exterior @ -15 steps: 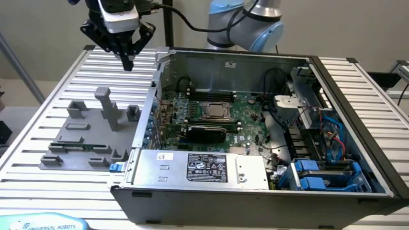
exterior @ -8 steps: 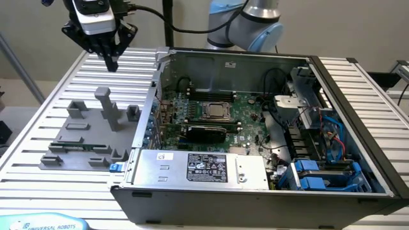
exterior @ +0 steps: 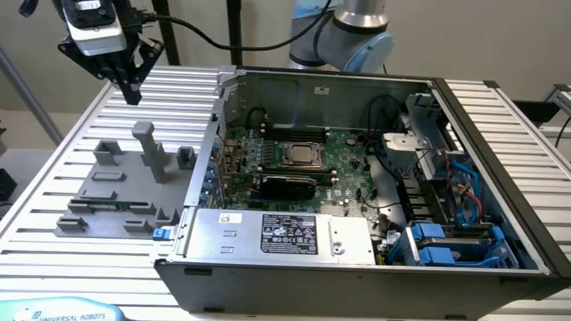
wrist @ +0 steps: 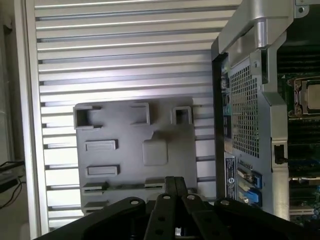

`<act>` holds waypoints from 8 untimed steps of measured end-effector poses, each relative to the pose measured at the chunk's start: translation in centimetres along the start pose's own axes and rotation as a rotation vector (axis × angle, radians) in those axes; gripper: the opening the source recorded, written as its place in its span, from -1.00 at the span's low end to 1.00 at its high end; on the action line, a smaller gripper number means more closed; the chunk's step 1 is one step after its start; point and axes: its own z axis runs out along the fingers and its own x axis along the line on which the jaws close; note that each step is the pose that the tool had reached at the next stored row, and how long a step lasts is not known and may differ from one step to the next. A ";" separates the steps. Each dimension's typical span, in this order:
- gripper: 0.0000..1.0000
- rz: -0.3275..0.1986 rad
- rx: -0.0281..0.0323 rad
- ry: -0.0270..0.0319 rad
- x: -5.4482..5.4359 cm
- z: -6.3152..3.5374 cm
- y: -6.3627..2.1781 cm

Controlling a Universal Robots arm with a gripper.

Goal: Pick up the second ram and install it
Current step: 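Reach for the second ram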

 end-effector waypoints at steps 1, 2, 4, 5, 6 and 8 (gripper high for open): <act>-0.79 0.000 0.0002 0.0000 0.4 0.13 -0.06; -0.79 0.000 0.0004 0.0001 0.9 0.25 -0.11; -0.79 0.000 0.0006 0.0004 1.8 0.53 -0.24; -0.79 0.000 0.0006 0.0006 2.3 0.68 -0.32; -0.79 0.000 0.0007 0.0010 2.7 0.81 -0.40; -0.79 0.000 0.0007 0.0020 3.4 1.04 -0.61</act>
